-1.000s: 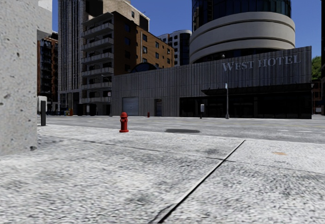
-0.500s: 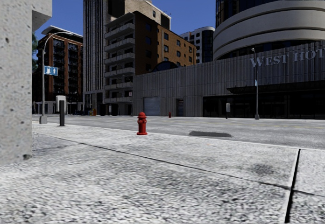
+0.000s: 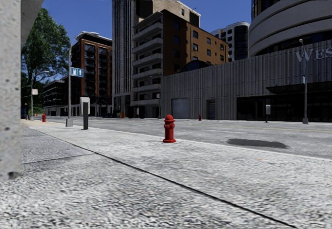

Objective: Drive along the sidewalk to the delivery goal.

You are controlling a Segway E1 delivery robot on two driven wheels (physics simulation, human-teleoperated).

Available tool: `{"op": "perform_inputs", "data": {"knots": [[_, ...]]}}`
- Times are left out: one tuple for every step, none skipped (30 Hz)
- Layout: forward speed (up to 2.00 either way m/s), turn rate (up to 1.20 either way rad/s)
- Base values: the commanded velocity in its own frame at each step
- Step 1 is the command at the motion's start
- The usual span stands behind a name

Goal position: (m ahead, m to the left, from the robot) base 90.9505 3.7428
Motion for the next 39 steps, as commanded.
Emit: {"op": "perform_inputs", "data": {"knots": [[1.98,0.5],[1.98,0.53],[1.98,0.54],[1.98,0.54],[1.98,0.54],[1.98,0.54],[1.98,0.54],[1.98,0.54],[1.98,0.54],[1.98,0.54],[1.98,0.54],[1.98,0.54],[1.98,0.54],[1.98,0.54],[1.98,0.54],[1.98,0.54],[1.98,0.54],[1.98,0.54],[1.98,0.48],[1.98,0.33],[1.98,0.2],[1.98,0.2],[1.98,0.11],[1.98,0.0],[1.98,0.0],[1.98,0.0],[1.98,0.0],[1.98,0.0],[1.98,0.0],[1.98,0.0],[1.98,0.0],[1.98,0.0],[1.98,0.0],[1.98,0.0],[1.98,0.05],[1.98,0.1],[1.98,0.15],[1.98,0.15],[1.98,0.24]]}}
